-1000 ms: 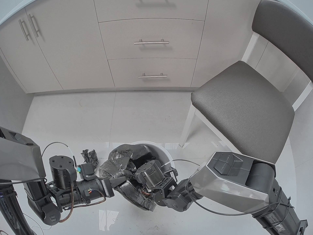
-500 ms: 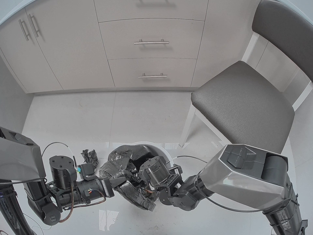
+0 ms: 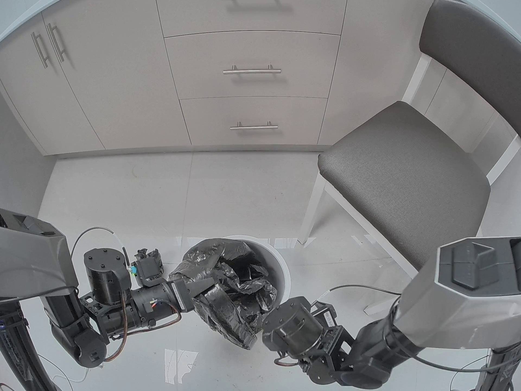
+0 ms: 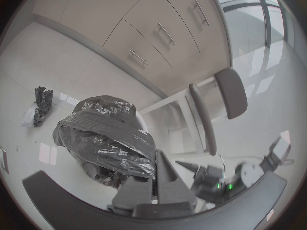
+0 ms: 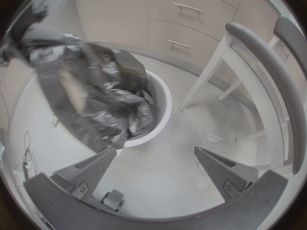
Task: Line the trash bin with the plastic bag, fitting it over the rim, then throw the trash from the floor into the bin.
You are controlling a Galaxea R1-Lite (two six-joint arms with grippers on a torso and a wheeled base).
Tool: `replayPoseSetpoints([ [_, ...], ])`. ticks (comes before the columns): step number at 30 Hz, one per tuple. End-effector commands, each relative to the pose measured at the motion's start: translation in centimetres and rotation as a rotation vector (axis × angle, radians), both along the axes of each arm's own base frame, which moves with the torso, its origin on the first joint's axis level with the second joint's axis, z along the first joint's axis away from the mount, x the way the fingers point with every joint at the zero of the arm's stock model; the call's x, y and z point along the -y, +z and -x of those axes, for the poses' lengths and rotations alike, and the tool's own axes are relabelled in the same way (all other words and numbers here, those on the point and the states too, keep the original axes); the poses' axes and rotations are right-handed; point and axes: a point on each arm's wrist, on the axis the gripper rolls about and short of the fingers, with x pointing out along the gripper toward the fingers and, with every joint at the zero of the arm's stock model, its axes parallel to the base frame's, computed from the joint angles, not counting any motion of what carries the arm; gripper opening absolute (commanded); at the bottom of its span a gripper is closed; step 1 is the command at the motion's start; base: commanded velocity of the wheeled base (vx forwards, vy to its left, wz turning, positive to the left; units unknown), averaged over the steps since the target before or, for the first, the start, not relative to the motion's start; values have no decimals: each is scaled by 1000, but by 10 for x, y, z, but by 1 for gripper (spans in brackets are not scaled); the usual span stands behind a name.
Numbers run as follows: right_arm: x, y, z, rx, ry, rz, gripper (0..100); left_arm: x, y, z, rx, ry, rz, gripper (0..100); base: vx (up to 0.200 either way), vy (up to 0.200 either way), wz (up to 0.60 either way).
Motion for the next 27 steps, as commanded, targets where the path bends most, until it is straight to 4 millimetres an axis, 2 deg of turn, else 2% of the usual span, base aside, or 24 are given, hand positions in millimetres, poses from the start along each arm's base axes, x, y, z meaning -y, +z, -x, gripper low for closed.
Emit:
replayPoseSetpoints([
  [1,-9,25,43,24,119,-50,100,13,20,-17,55,25,109,0,0,0,0],
  [6,-22,13,56,10,165,-31,100,15,23,-22,70,28,118,0,0,0,0],
  [7,-30,7,59,8,182,-26,100,19,19,-24,65,21,116,0,0,0,0],
  [11,-38,4,55,14,183,-33,100,23,15,-28,60,17,116,0,0,0,0],
  [24,-68,-1,27,54,155,-87,100,45,15,-37,87,-39,137,0,0,0,0],
  [27,-76,-9,9,69,135,-83,100,52,16,-45,82,-37,178,0,0,0,0],
])
